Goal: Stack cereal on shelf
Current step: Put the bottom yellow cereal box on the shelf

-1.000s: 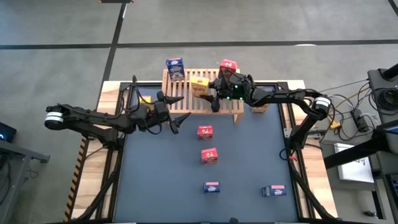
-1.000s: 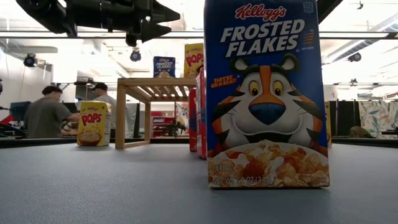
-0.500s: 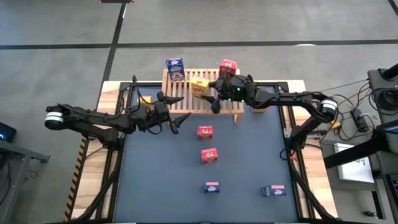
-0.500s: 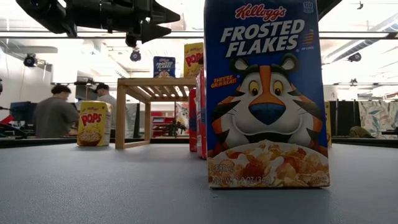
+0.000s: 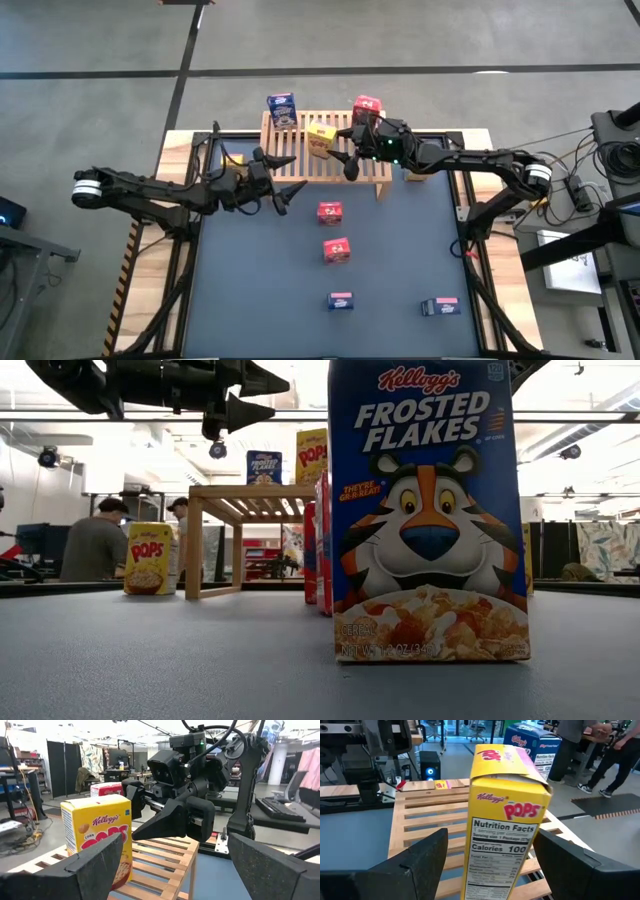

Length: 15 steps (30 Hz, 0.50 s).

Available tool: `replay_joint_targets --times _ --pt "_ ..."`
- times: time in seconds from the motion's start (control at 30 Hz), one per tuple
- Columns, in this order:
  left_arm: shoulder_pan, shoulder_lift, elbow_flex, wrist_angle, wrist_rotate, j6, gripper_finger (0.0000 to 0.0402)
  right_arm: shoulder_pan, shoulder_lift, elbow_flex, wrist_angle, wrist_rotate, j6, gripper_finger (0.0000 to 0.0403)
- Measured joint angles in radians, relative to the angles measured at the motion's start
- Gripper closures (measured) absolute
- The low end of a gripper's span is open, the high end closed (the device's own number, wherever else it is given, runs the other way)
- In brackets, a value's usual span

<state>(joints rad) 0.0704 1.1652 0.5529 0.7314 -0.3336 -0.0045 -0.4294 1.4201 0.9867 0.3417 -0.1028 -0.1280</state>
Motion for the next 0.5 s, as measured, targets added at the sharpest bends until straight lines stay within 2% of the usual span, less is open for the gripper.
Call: replay_joint_targets --times 0.5 --pt "0.0 0.0 0.0 0.0 -0.01 -0.005 0.0074 0.0 -0.022 0.016 -0.033 0.001 -0.007 0.0129"
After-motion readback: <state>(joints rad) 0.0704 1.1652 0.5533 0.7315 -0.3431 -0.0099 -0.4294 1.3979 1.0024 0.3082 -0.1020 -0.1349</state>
